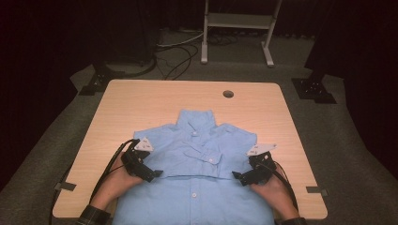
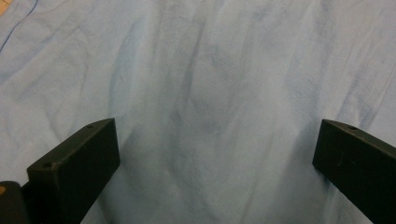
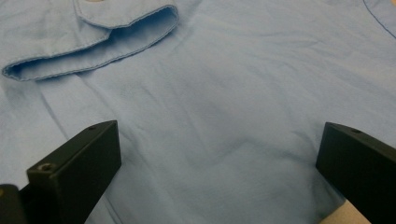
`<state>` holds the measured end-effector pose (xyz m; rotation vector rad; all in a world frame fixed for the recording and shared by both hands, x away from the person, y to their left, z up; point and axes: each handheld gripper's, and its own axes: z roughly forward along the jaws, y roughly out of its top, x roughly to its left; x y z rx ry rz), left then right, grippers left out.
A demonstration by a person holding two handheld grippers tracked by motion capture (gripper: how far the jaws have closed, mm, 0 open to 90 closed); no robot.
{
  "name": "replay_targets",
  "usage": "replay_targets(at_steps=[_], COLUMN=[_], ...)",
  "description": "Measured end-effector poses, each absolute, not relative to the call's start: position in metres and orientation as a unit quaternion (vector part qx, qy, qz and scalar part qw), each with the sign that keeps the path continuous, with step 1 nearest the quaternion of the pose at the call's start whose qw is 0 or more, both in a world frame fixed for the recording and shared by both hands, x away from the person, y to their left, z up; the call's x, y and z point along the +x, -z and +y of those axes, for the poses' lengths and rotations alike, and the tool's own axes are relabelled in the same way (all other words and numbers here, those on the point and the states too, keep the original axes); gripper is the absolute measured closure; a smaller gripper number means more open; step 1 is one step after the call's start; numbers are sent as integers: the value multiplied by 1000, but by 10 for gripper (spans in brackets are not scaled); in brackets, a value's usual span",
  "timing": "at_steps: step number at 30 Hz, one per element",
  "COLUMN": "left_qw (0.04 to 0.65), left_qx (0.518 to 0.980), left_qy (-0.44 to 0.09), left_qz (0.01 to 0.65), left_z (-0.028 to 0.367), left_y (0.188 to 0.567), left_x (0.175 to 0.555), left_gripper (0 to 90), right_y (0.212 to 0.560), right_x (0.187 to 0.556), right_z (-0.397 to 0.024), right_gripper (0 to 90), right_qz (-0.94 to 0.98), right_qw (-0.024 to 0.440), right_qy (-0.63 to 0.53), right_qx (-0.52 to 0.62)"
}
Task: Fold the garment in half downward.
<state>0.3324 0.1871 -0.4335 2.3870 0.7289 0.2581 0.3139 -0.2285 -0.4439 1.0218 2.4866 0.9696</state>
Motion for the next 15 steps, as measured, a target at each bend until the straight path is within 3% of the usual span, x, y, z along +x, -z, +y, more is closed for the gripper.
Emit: replay_targets(at_steps=[15], left_qw=[314], left_qx=[905], left_qy=[-95], left_qz=[269], left_z=[193], left_y=[434], left_x=[303], left_gripper=[0], right_y=[444], right_x=[283], right_z=[-225], right_gripper=[0], right_qz=[863], right_qw=[139], right_qy=[-336], right_qx=[351])
